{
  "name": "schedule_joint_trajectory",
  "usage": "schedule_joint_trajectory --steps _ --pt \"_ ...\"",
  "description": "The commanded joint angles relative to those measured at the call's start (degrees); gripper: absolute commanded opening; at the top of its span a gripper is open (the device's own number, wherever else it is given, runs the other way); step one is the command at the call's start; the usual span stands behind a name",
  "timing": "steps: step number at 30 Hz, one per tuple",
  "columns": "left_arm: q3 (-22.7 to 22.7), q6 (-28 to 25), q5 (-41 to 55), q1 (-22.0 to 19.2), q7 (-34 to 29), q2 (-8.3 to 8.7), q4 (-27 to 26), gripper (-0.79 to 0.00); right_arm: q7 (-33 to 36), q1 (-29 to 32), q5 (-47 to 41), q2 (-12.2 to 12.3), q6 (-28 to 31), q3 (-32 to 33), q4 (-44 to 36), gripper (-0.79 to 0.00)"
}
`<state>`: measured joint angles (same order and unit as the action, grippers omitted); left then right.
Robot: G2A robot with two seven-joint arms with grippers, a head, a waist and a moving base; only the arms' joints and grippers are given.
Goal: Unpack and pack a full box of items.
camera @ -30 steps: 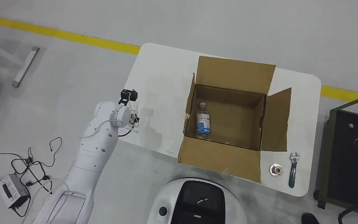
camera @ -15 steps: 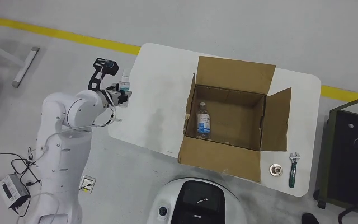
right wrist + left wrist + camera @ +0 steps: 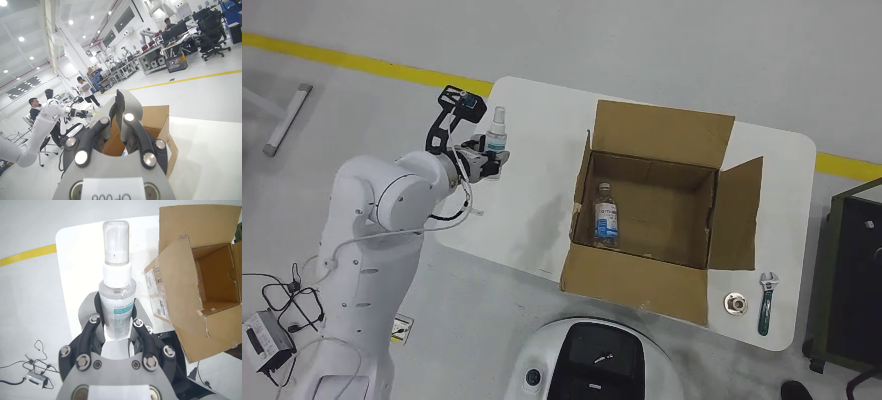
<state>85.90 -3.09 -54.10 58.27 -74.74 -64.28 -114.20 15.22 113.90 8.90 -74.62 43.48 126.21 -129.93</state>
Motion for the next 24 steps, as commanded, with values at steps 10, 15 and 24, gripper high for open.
schedule_joint_trajectory --steps 10,15,24 --pt "0.0 0.0 0.0 0.0 0.0 0.00 0.0 -0.785 0.0 0.0 0.0 0.0 0.0 0.0 0.0 -0.785" --pt "-1.6 -0.3 4.4 0.5 2.3 -0.17 -1.9 -0.785 0.0 0.0 0.0 0.0 0.0 0.0 0.0 -0.785" --pt "-6.9 -1.1 18.1 -8.8 -1.2 -0.56 -6.6 -0.785 0.0 0.0 0.0 0.0 0.0 0.0 0.0 -0.785"
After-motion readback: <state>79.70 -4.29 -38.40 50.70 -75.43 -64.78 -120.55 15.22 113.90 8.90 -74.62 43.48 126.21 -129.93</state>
